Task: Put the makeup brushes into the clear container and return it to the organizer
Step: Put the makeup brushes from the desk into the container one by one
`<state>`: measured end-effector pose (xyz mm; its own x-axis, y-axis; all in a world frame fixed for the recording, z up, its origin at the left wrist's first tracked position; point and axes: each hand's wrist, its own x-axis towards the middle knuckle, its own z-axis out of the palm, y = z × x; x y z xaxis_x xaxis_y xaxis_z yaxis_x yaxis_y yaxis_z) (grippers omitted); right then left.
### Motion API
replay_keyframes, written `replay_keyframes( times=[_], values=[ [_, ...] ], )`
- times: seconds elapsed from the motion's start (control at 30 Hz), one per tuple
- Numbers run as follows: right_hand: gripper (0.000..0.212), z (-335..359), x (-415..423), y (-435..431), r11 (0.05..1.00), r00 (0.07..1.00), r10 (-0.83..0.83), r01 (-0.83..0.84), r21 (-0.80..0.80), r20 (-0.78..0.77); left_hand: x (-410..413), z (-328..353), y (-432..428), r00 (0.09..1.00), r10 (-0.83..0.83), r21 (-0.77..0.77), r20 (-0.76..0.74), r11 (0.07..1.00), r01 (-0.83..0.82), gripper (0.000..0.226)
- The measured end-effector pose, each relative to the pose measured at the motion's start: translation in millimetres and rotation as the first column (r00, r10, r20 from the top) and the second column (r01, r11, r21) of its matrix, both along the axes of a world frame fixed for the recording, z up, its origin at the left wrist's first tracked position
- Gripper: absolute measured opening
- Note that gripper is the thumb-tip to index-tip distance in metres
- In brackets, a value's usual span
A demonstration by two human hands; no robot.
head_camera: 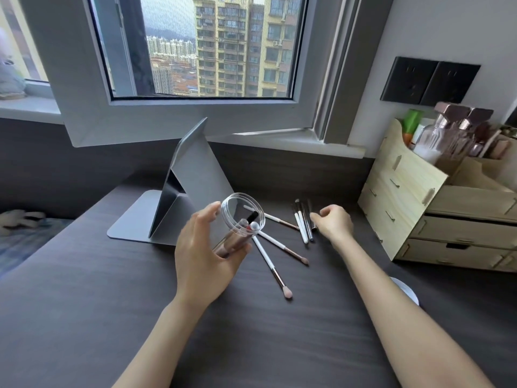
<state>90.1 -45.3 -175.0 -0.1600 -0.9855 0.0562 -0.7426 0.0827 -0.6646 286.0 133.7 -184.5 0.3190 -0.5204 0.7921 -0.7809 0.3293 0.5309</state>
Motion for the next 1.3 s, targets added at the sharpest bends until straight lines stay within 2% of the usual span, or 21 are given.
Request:
replay_keyframes(
  times=[0.2,0.3,0.33,0.37,0.43,0.5,0.57,0.6,0.67,0.73,0.8,0.9,0.97,1.07,1.17,1.23,1.27,1.3],
  values=[
    [0.026,-3.0,7.7,-11.7,0.996,0.975,-0.005,0.024,0.084,-0.22,-0.7,0.0,-0.4,1.0,-0.02,0.03,0.012,0.999,0.02,0.076],
    [0.019,-0.7,1.0,-8.0,0.995,0.971,0.004,0.019,0.095,-0.241,-0.7,-0.2,-0.2,1.0,-0.016,0.029,0.023,0.999,0.015,0.078],
    [0.012,1.6,-2.8,-5.1,0.995,0.985,-0.005,0.022,0.092,-0.175,-0.5,-0.2,0.0,1.0,-0.011,0.028,0.023,1.0,0.01,0.079],
    [0.014,5.6,-6.7,-0.3,0.997,0.999,-0.004,0.008,0.079,-0.049,-0.6,0.2,0.3,1.0,-0.008,0.026,0.02,1.0,0.007,0.079],
    [0.032,19.0,-13.7,16.7,0.995,0.966,0.095,-0.099,0.004,0.242,-0.7,1.0,0.8,1.0,-0.006,0.018,0.01,1.0,0.005,0.079],
    [0.026,38.8,-21.2,44.8,0.957,0.858,0.288,-0.273,-0.097,0.425,-1.0,1.8,1.0,1.0,-0.002,0.012,0.005,1.0,0.002,0.079],
    [0.023,62.6,-29.7,79.7,0.879,0.72,0.458,-0.455,-0.144,0.522,-1.2,2.5,1.3,1.0,-0.01,0.008,-0.001,1.0,0.01,0.077],
    [0.023,73.2,-33.6,96.0,0.833,0.678,0.527,-0.532,-0.153,0.512,-1.3,2.7,1.5,1.0,-0.015,0.007,-0.003,1.0,0.015,0.075],
    [0.02,90.5,-36.1,123.2,0.773,0.687,0.623,-0.612,-0.164,0.374,-1.5,2.3,2.1,1.0,-0.023,0.009,0.0,1.0,0.023,0.073],
    [0.013,100.3,-28.7,141.6,0.731,0.707,0.68,-0.635,-0.25,0.194,-2.0,2.4,3.3,0.999,-0.035,0.012,0.032,0.999,0.035,0.071],
    [0.003,101.6,-15.2,151.2,0.687,0.707,0.7,-0.631,-0.361,0.096,-2.9,2.6,5.0,0.994,-0.041,0.005,0.099,0.999,0.041,0.067],
    [0.016,85.3,10.5,158.3,0.637,0.705,0.707,-0.609,-0.473,0.046,-4.6,2.5,6.2,0.98,-0.043,-0.028,0.192,0.998,0.049,0.064],
    [0.018,69.5,26.4,159.8,0.594,0.73,0.683,-0.569,-0.569,-0.018,-5.8,1.3,5.7,0.982,-0.047,-0.04,0.184,0.998,0.056,0.064],
    [0.02,47.4,40.8,155.7,0.438,0.761,0.615,-0.548,-0.713,-0.207,-6.1,1.0,5.9,0.991,-0.06,-0.036,0.119,0.997,0.064,0.065],
    [0.02,38.4,42.8,150.1,0.323,0.754,0.558,-0.583,-0.746,-0.347,-3.0,0.6,5.7,0.994,-0.061,-0.013,0.096,0.998,0.062,0.067],
    [0.028,36.4,39.6,148.3,0.316,0.71,0.6,-0.634,-0.706,-0.369,-1.3,-0.1,5.3,0.994,-0.062,-0.005,0.085,0.998,0.063,0.068],
    [0.033,37.7,36.6,148.9,0.34,0.683,0.663,-0.64,-0.689,-0.306,-1.0,-0.4,5.1,0.995,-0.061,-0.006,0.08,0.998,0.061,0.068],
    [0.035,40.1,32.6,149.1,0.393,0.661,0.728,-0.617,-0.682,-0.179,-1.1,-0.5,5.2,0.996,-0.058,-0.009,0.069,0.998,0.059,0.068]
  ],
)
